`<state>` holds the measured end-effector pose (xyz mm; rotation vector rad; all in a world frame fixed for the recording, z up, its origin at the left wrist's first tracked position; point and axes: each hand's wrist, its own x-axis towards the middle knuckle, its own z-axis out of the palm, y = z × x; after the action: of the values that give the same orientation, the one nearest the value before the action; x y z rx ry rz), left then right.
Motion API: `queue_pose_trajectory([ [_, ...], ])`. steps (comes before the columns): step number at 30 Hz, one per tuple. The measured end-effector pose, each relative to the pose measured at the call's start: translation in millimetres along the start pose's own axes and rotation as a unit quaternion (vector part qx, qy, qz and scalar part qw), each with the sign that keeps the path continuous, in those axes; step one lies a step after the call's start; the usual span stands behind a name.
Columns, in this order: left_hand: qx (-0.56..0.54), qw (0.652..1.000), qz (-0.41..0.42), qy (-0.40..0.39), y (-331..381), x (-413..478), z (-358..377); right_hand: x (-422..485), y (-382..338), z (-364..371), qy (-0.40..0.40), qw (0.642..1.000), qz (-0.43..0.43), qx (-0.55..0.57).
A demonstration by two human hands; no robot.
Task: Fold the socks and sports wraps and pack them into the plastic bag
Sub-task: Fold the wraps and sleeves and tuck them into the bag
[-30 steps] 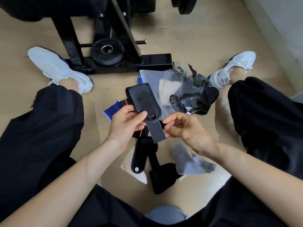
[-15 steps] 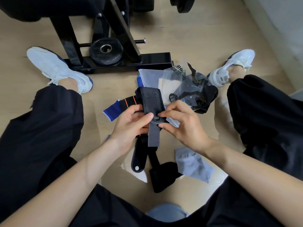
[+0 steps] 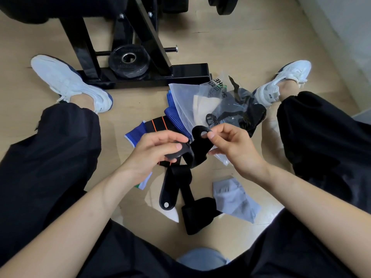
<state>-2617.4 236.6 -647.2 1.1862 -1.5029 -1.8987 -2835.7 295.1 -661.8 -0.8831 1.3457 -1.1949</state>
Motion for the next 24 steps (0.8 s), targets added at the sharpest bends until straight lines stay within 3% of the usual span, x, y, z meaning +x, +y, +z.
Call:
queue_pose_trajectory([
  [3,-0.014,0.999,0.0,-0.051,-1,0,-5,0,-3,-2,-0.005,1.0,0.021,0.02],
  [7,0.018,0.997,0.036,-0.063,-3,-2,-5,1,-5,-5,-0.007,0.999,0.028,0.024],
  [15,0.074,0.994,0.07,0.047,-6,4,2,1,-10,-6,-0.004,0.999,0.035,0.028],
  [24,0.073,0.993,0.069,0.068,-9,4,15,-1,-8,-1,-0.028,0.995,0.075,0.053],
])
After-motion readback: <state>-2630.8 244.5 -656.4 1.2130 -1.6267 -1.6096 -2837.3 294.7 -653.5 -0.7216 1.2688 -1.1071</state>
